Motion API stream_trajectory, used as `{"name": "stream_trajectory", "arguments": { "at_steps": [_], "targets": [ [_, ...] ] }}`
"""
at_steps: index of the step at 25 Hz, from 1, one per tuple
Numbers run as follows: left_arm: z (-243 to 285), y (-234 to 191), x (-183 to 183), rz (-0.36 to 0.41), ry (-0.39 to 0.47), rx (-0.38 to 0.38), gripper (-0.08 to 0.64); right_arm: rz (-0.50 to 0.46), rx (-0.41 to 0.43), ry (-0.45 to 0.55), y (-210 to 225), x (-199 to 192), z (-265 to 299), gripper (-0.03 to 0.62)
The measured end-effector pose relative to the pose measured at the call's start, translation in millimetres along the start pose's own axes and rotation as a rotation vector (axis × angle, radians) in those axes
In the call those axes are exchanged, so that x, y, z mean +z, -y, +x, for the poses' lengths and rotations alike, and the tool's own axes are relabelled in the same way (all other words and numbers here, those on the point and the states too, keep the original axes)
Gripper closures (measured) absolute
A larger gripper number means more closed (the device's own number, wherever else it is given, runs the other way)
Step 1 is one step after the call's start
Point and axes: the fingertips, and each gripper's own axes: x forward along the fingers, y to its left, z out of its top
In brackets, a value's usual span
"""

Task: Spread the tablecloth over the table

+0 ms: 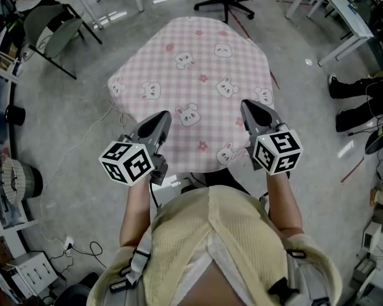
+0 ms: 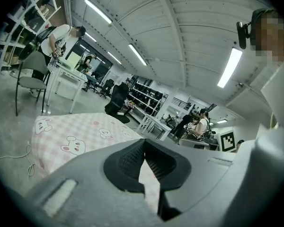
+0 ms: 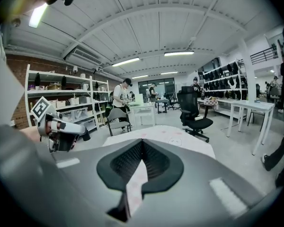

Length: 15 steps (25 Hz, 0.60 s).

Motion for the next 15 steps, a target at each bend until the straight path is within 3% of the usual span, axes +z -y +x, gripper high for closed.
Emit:
{"name": "stream_trajectory", "arguments": {
  "at_steps": [15],
  "targets": [
    [3.3, 1.2, 0.1, 0.015, -0.015, 0.018, 0.554, 0.013, 0.005, -0.003, 5.5, -1.1, -3.8, 0.588]
  ]
}}
